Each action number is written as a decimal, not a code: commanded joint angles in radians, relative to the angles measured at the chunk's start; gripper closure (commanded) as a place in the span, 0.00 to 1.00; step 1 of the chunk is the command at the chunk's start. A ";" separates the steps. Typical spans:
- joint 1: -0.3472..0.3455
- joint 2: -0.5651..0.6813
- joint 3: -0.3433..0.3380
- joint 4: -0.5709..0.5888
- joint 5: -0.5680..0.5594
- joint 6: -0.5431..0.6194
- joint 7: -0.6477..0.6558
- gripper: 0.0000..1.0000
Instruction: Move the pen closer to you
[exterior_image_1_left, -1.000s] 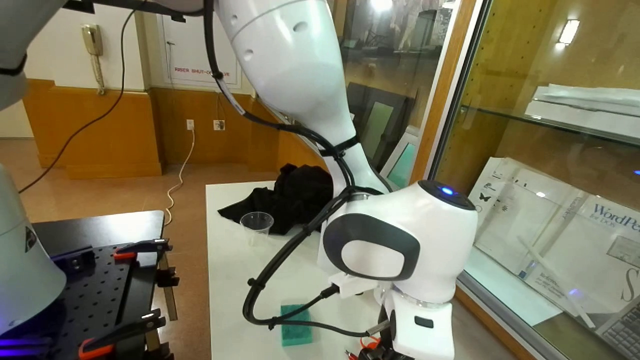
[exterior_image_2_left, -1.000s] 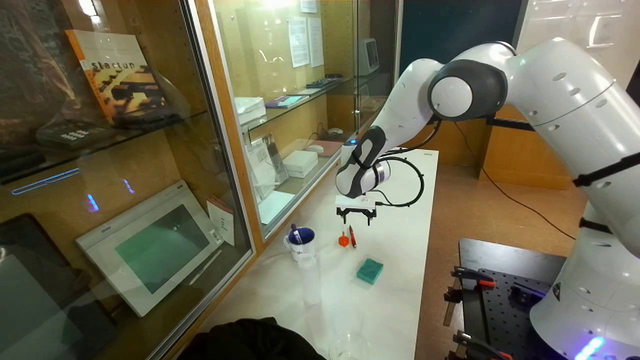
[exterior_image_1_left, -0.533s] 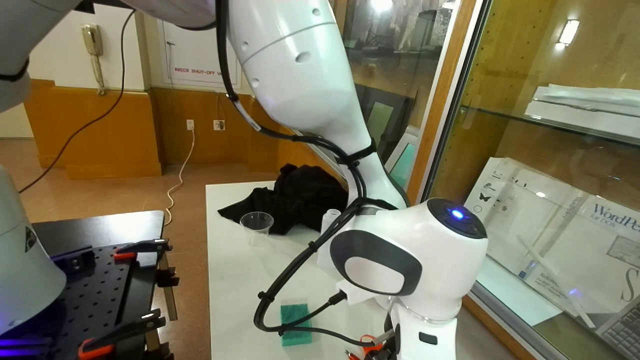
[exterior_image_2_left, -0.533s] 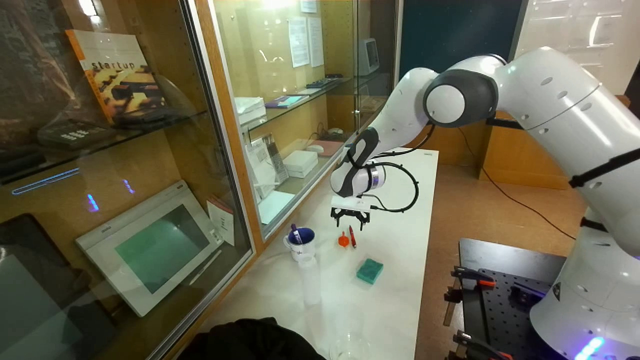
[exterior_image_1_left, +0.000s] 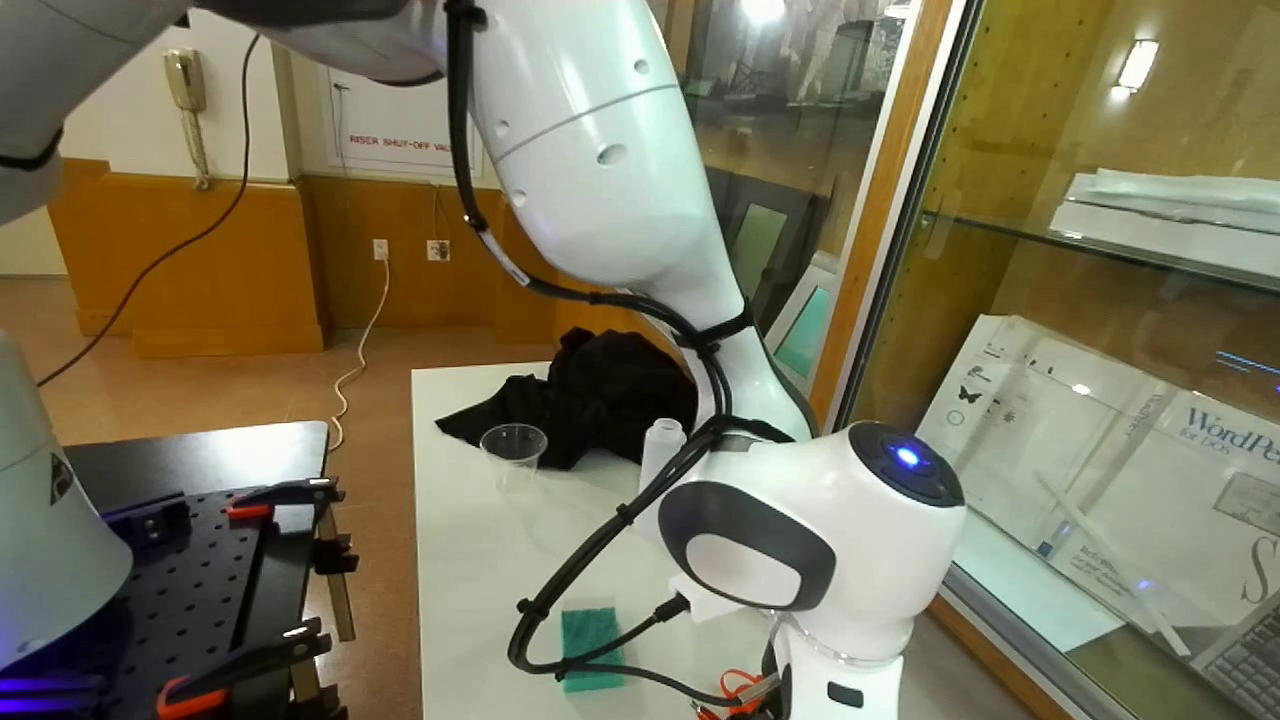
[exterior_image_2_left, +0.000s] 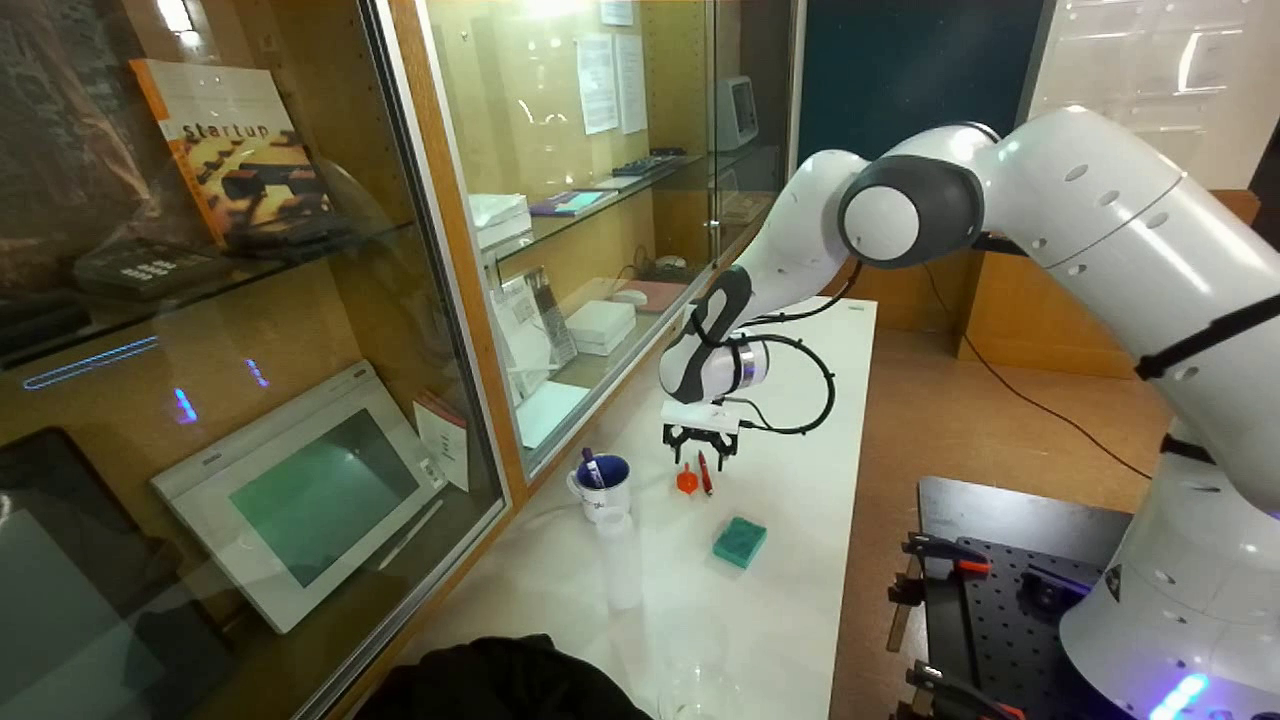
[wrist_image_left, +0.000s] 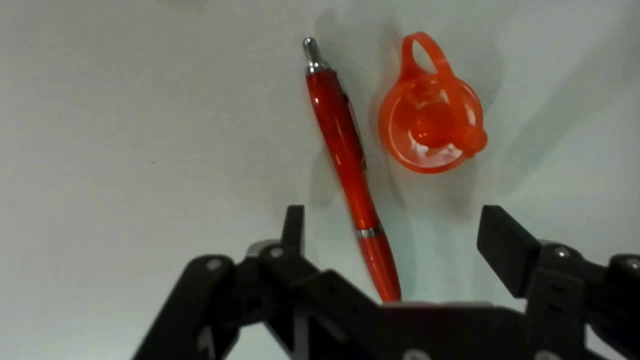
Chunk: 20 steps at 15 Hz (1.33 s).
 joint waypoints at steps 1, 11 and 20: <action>0.012 0.019 -0.008 0.026 0.024 -0.006 -0.006 0.41; 0.022 0.020 -0.023 0.036 0.020 -0.005 0.011 0.97; 0.100 -0.139 -0.179 -0.093 0.002 -0.005 0.221 0.96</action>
